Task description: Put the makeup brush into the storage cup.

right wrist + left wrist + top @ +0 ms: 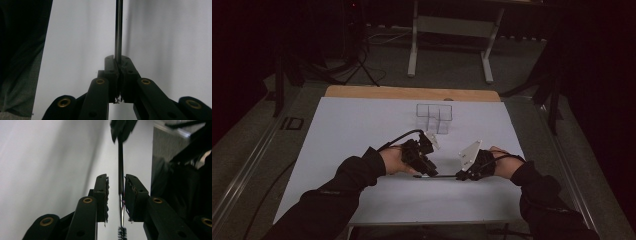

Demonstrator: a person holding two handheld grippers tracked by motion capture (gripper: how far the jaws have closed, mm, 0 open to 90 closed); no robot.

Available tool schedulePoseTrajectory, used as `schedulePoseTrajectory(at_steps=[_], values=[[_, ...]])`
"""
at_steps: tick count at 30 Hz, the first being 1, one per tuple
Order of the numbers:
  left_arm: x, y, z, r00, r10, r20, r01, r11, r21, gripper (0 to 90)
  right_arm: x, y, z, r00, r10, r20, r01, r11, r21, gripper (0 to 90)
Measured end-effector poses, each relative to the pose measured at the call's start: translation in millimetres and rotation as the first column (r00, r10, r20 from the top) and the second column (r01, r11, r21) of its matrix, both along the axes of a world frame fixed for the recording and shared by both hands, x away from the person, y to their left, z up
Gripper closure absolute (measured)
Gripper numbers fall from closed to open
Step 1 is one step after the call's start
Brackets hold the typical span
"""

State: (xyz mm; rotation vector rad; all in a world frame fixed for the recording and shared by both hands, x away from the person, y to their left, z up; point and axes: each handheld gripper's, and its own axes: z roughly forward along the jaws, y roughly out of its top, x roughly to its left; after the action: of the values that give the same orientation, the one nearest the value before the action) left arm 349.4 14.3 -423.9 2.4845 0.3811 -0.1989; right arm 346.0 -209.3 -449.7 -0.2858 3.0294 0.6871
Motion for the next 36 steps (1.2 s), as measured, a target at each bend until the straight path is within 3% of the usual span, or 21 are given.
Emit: schedulePoseTrajectory(at_steps=[6, 8, 9, 10, 13, 16, 17, 19, 22, 23, 24, 28, 30, 31, 34, 35, 36], values=[[1.9, 8.7, 9.3, 0.9992, 0.031, 0.025, -0.030, 0.9979, -0.058, 60.3, 0.4, -3.2, -1.6, 0.9995, -0.031, 0.007, 0.031, 0.999, 0.019, 85.6], [1.0, 17.3, 14.1, 0.9976, 0.058, 0.037, -0.053, 0.9919, -0.116, 57.7, 1.8, -7.0, -2.1, 0.9987, -0.051, 0.007, 0.051, 0.998, 0.030, 85.6], [1.3, 23.3, 15.5, 0.9973, 0.065, 0.035, -0.059, 0.9859, -0.157, 51.8, 2.6, -10.4, -2.8, 0.9978, -0.067, 0.006, 0.066, 0.997, 0.039, 85.6], [1.3, 23.3, 15.5, 0.9973, 0.065, 0.035, -0.059, 0.9859, -0.157, 51.2, 2.6, -10.4, -2.8, 0.9978, -0.067, 0.006, 0.066, 0.997, 0.039, 85.6], [2.3, 36.7, 16.4, 0.9946, 0.100, 0.026, -0.091, 0.9663, -0.241, 46.0, 2.2, -14.7, -4.0, 0.9963, -0.086, 0.000, 0.086, 0.995, 0.053, 85.6], [1.3, 48.3, 15.2, 0.9906, 0.129, 0.045, -0.111, 0.9515, -0.287, 45.0, 2.2, -17.6, -5.3, 0.9951, -0.099, -0.003, 0.099, 0.993, 0.061, 85.5], [1.3, 48.3, 15.2, 0.9906, 0.129, 0.045, -0.111, 0.9515, -0.287, 44.4, 2.2, -18.8, -5.4, 0.9941, -0.108, -0.004, 0.108, 0.992, 0.065, 85.6], [-1.1, 60.3, 13.4, 0.9820, 0.173, 0.075, -0.140, 0.9356, -0.324, 44.4, 2.9, -21.1, -5.6, 0.9916, -0.129, -0.007, 0.129, 0.988, 0.084, 85.6], [-1.9, 72.7, 11.0, 0.9718, 0.221, 0.081, -0.176, 0.9097, -0.376, 44.4, 4.0, -23.9, -5.2, 0.9857, -0.168, -0.016, 0.169, 0.979, 0.117, 85.6], [-1.9, 72.7, 11.0, 0.9718, 0.221, 0.081, -0.176, 0.9097, -0.376, 44.4, 4.0, -23.9, -5.2, 0.9857, -0.168, -0.016, 0.169, 0.979, 0.117, 85.6], [-2.6, 81.4, 8.5, 0.9617, 0.259, 0.089, -0.203, 0.8914, -0.405, 44.4, 4.0, -24.6, -5.3, 0.9844, -0.175, -0.021, 0.176, 0.977, 0.123, 85.6], [-4.6, 92.5, 3.0, 0.9479, 0.303, 0.098, -0.228, 0.8606, -0.455, 41.7, 6.4, -30.9, -6.1, 0.9709, -0.232, -0.060, 0.239, 0.954, 0.181, 85.6], [-6.3, 94.7, 0.4, 0.9402, 0.323, 0.108, -0.239, 0.8518, -0.466, 41.6, 7.0, -33.5, -7.5, 0.9645, -0.256, -0.066, 0.264, 0.943, 0.202, 85.6], [-6.6, 95.5, -0.9, 0.9413, 0.320, 0.107, -0.236, 0.8493, -0.472, 41.7, 7.2, -34.9, -8.0, 0.9594, -0.272, -0.072, 0.282, 0.936, 0.212, 85.6], [-7.8, 96.4, -4.8, 0.9364, 0.336, 0.103, -0.244, 0.8326, -0.497, 41.6, 5.6, -37.7, -10.0, 0.9493, -0.305, -0.075, 0.314, 0.914, 0.258, 85.6], [-7.8, 96.4, -4.8, 0.9364, 0.336, 0.103, -0.244, 0.8326, -0.497, 41.6, 5.6, -37.7, -10.0, 0.9493, -0.305, -0.075, 0.314, 0.914, 0.258, 85.6], [-8.1, 95.4, -8.0, 0.9345, 0.341, 0.101, -0.247, 0.8255, -0.508, 41.6, 4.9, -38.4, -10.5, 0.9470, -0.313, -0.072, 0.321, 0.907, 0.274, 85.6]])
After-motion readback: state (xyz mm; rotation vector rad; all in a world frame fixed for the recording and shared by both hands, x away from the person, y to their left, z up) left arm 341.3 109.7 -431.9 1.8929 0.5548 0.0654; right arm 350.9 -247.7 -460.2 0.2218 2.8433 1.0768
